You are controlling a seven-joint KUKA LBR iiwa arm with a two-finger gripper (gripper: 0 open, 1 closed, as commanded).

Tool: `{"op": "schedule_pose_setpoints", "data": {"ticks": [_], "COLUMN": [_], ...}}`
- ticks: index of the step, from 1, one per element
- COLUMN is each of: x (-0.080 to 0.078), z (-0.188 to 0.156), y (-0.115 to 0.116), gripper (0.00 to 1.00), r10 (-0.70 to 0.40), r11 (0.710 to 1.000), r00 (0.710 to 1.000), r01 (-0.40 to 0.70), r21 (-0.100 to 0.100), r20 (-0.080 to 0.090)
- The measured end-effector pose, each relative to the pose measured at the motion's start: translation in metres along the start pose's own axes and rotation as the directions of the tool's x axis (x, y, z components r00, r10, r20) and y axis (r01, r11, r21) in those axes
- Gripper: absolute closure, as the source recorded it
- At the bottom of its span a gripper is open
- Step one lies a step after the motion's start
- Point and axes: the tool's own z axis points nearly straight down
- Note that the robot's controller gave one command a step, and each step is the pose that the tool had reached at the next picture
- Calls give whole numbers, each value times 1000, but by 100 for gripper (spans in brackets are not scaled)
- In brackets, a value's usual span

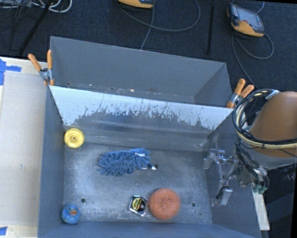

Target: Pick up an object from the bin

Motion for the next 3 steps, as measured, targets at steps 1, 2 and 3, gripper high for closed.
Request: {"op": "schedule_pose_setpoints", "data": {"ticks": [1, 2, 3], "x": [-2, 5, 16], "z": [-4, 29, 95], "y": [0, 7, 41], "gripper": [0, 0, 0], "r10": [-3, 91, 147], "r11": [1000, 996, 989], "r00": [1000, 996, 989], "r01": [3, -91, -147], "r21": [2, 1, 0], "r20": [8, 13, 13]}}
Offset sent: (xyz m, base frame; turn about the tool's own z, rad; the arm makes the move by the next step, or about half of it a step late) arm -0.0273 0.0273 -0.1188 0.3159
